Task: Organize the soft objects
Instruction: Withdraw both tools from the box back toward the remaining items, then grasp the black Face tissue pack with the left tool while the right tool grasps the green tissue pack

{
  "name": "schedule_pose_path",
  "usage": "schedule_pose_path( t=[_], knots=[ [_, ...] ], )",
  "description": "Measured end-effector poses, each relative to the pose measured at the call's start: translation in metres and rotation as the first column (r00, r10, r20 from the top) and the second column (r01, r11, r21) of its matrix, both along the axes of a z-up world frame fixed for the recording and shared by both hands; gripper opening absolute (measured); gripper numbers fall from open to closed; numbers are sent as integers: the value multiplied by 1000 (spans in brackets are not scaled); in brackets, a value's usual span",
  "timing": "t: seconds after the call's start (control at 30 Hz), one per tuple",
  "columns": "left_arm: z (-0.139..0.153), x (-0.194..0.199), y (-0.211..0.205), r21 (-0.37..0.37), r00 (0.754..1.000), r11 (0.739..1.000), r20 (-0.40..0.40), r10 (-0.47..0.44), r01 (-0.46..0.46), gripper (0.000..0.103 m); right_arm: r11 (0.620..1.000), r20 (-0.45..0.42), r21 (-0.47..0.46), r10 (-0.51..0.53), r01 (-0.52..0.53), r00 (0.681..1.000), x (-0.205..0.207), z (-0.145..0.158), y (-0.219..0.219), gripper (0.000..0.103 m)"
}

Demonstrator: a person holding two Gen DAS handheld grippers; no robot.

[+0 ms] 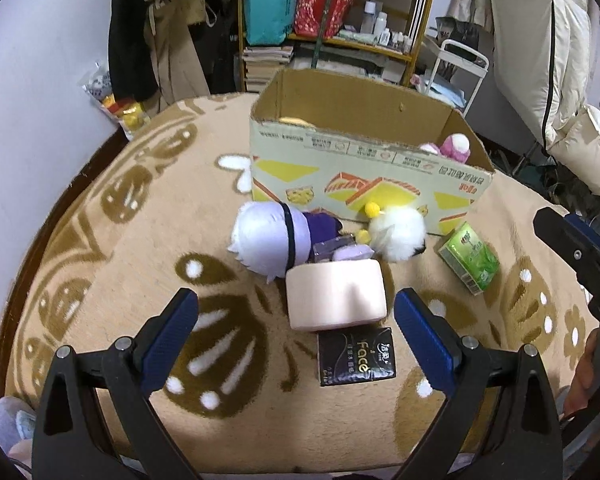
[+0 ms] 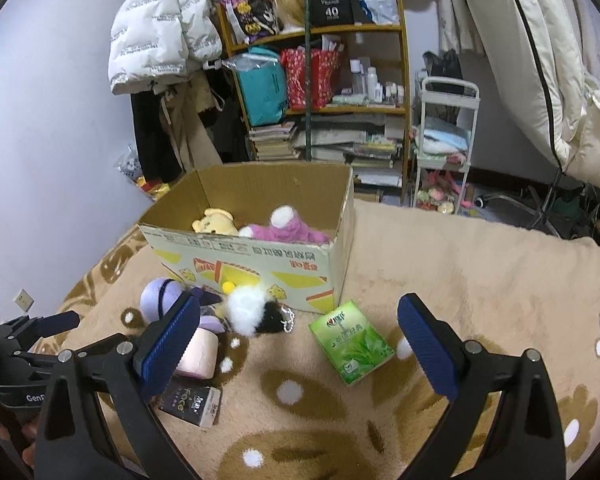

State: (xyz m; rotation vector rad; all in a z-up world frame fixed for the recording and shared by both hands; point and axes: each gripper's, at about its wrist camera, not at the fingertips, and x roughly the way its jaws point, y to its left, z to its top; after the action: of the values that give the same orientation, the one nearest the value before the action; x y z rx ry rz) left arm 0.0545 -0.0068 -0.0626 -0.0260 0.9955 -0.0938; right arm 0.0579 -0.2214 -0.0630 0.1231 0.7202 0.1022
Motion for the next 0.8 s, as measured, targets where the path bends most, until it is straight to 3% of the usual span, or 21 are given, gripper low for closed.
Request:
schedule_pose_path(
  t=[0.13,0.3,0.8],
  knots=[
    [-11,4,-4,5,999,1000,-45,-8,8,97,999,-52,-29,-29,28,998,9,-13,-5,103],
    [-22,7,-7,-4,995,1000,-93,-30,29,97,998,-118,14,-60,62,991,19,-32,-18,103],
    [-59,23,-35,16,968,995,-232,-96,102,97,995,-241,5,-97,101,966,52,-77,-30,103]
  ],
)
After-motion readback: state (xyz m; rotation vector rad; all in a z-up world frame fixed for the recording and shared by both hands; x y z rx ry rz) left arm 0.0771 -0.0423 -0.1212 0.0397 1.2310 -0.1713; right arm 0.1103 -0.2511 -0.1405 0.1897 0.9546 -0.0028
